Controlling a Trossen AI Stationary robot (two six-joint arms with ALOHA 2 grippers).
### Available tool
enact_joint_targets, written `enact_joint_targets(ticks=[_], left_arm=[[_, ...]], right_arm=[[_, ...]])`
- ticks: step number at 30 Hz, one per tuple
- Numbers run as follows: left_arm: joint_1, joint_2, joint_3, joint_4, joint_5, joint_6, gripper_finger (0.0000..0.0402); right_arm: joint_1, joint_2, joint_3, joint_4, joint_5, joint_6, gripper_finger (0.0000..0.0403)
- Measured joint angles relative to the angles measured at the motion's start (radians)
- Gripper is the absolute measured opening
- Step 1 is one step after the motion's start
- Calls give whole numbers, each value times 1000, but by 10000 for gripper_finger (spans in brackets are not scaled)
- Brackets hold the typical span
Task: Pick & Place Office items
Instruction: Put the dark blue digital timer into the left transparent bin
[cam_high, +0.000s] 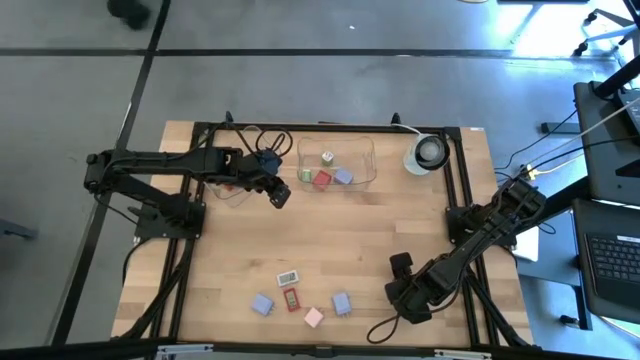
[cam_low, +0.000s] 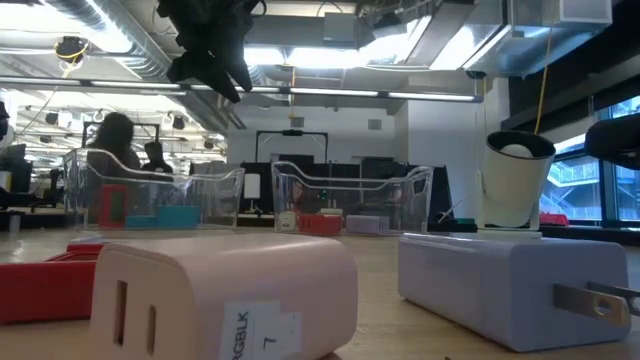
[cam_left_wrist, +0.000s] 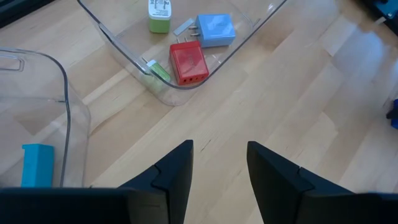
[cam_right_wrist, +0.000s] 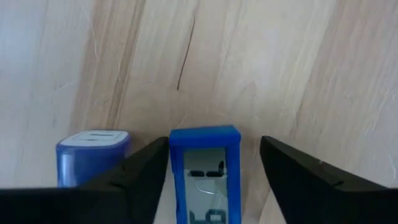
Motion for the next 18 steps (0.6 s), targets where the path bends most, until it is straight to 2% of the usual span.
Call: enact_joint_targets(ticks=[9,18], left_arm=[[0,0,0,0,0,0,147],[0,0,0,0,0,0,144]], right_arm=[[0,-1,0,-2,-18,57,148],[-5,-12,-1,-15,22,354,146]])
